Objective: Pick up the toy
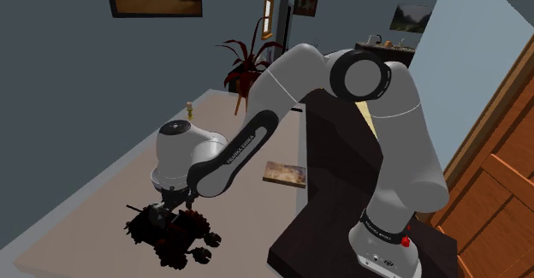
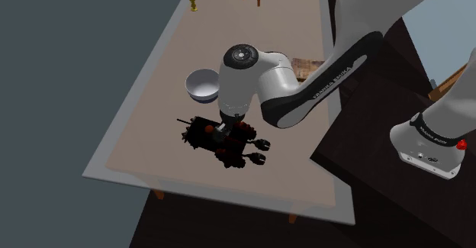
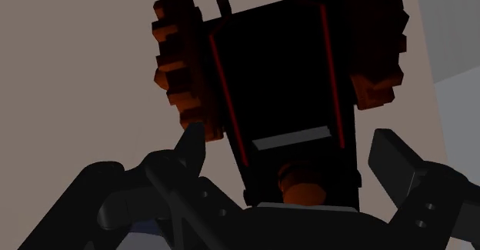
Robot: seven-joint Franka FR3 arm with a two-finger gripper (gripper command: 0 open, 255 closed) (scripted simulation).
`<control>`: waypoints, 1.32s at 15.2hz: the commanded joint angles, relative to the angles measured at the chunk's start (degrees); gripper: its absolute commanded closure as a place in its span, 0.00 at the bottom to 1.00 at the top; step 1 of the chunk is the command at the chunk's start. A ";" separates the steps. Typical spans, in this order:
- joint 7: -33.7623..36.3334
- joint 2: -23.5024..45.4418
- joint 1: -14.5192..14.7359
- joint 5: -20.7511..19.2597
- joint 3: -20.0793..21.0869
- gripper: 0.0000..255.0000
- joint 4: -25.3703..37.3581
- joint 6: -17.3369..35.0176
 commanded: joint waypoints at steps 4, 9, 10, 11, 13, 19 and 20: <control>0.06 0.11 0.05 -0.06 -0.05 1.00 0.02 0.11; 0.02 0.10 0.02 -0.05 -0.04 1.00 0.00 0.11; 0.07 0.15 0.07 -0.08 -0.05 1.00 0.06 0.11; -0.13 -0.42 -0.10 0.20 0.18 1.00 0.01 -0.40; -0.53 -1.53 -0.43 0.76 0.63 1.00 -0.04 -1.44; -1.74 -4.72 -1.32 2.47 1.88 1.00 0.11 -4.66; -1.94 -5.23 -1.46 2.76 2.08 1.00 0.18 -5.22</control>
